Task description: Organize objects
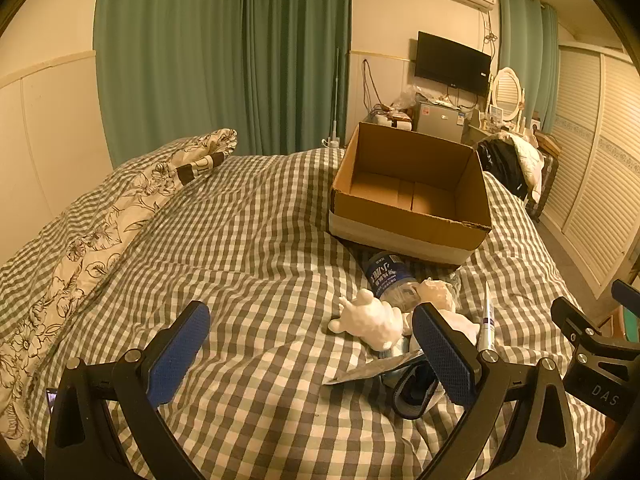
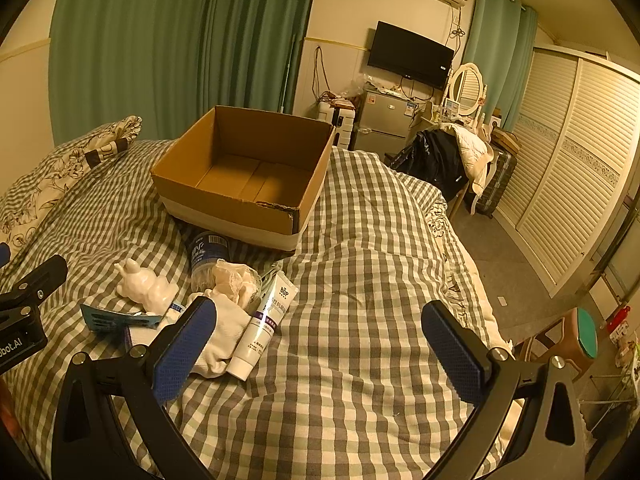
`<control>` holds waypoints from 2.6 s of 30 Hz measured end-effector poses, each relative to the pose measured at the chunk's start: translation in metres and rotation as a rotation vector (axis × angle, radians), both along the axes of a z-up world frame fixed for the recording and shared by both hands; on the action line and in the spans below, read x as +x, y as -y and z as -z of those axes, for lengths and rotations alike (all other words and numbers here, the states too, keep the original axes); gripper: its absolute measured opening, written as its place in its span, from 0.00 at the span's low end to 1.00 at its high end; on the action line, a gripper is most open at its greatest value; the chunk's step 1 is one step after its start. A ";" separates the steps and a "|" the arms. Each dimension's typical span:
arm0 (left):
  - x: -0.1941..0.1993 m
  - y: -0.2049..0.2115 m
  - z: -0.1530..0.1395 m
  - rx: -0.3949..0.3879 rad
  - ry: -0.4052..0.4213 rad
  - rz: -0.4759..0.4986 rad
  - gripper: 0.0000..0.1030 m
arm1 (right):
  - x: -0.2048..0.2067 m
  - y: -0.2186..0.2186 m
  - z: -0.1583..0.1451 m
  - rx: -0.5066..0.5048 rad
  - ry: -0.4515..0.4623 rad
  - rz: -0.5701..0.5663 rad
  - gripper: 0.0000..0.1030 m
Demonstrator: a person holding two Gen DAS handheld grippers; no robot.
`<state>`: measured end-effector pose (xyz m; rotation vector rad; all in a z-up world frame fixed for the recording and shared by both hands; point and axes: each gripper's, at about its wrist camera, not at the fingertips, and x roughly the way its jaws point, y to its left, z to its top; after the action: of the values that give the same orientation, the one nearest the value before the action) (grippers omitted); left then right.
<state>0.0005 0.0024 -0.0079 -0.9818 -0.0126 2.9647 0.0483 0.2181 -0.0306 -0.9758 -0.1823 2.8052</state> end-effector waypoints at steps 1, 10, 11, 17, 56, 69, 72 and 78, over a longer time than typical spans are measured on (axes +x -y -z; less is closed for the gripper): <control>0.000 0.000 0.000 0.000 0.000 0.000 1.00 | 0.000 0.000 0.000 0.001 0.000 0.000 1.00; 0.000 -0.001 0.001 0.001 0.001 0.002 1.00 | 0.000 -0.001 0.001 0.004 -0.003 -0.002 1.00; 0.000 -0.001 0.001 0.001 0.002 0.003 1.00 | 0.000 -0.001 0.001 0.004 -0.003 -0.002 1.00; 0.001 -0.003 0.002 0.002 0.002 0.004 1.00 | 0.001 0.000 0.000 0.001 -0.004 -0.004 1.00; 0.014 -0.010 0.041 -0.067 0.140 0.094 1.00 | 0.020 -0.003 -0.001 0.003 0.008 -0.052 1.00; -0.011 -0.034 0.065 -0.018 0.219 0.295 0.19 | 0.006 -0.014 0.019 -0.019 0.056 -0.035 1.00; -0.004 -0.035 0.061 -0.030 0.201 0.296 0.08 | 0.004 -0.013 0.022 -0.017 0.067 -0.034 1.00; 0.011 -0.019 0.039 0.002 0.154 0.262 0.06 | 0.008 0.002 0.018 0.027 0.068 -0.055 1.00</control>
<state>0.0118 0.0214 -0.0465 -1.1148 0.1031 2.6482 0.0567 0.2163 -0.0488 -1.0762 -0.2582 2.8129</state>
